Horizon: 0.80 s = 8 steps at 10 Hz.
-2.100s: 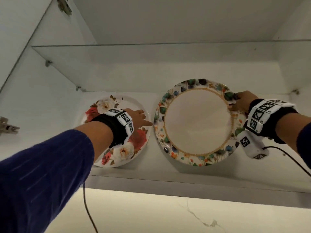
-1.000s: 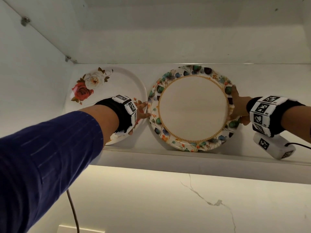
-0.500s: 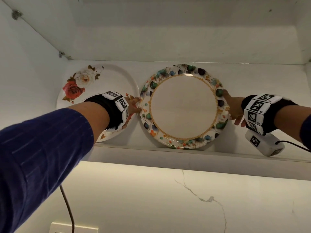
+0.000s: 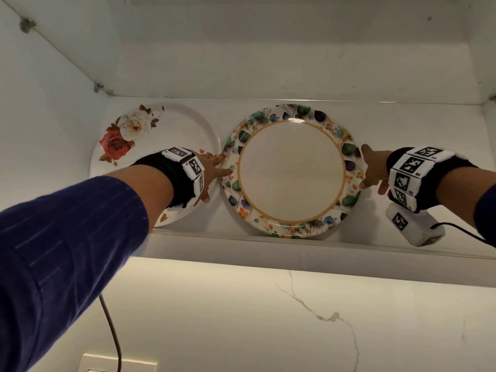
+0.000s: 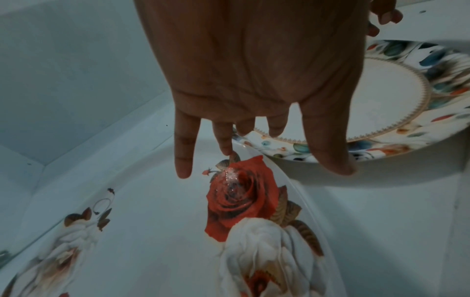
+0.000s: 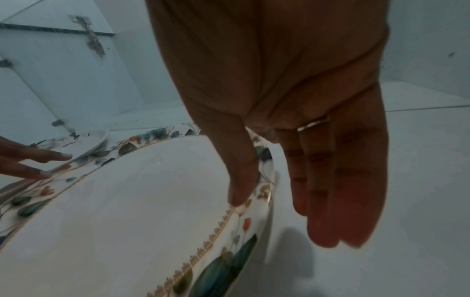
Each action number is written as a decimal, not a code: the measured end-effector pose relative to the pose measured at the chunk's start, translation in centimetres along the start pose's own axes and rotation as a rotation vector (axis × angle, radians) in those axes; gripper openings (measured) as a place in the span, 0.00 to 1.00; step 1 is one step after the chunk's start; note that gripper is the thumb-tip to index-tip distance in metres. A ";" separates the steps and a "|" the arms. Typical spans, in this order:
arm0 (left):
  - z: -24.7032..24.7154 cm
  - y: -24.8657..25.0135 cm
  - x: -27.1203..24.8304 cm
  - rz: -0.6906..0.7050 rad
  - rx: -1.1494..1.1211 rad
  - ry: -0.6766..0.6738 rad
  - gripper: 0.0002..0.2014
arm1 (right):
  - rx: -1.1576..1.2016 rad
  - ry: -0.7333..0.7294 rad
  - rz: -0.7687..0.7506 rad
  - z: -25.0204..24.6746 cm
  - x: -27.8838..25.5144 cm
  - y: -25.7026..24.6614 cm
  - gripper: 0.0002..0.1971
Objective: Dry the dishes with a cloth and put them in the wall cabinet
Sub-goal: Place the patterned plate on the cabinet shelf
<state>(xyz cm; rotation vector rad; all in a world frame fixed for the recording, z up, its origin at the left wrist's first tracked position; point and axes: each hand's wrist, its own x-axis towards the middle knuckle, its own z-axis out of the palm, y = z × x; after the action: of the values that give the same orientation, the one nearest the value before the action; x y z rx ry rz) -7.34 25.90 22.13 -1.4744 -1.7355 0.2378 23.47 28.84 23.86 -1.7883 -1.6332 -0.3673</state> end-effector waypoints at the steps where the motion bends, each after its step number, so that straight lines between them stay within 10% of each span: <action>1: -0.1 -0.3 0.0 -0.028 -0.011 0.029 0.47 | -0.093 0.015 -0.069 -0.2 1.4 0.7 0.40; 5: -5.4 -3.5 -5.5 -0.087 -0.395 0.393 0.36 | -0.281 0.057 -0.120 -9.1 -4.9 1.0 0.25; 8: -7.4 -4.3 -21.1 0.019 -0.525 0.519 0.35 | 0.259 -0.203 -0.124 -13.0 -17.8 2.4 0.16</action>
<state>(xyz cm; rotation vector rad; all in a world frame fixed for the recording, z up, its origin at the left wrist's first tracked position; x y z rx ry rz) -6.06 3.32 19.85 -1.7216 -1.4050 -0.5889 25.68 6.91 21.64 -1.5751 -1.8447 -0.0244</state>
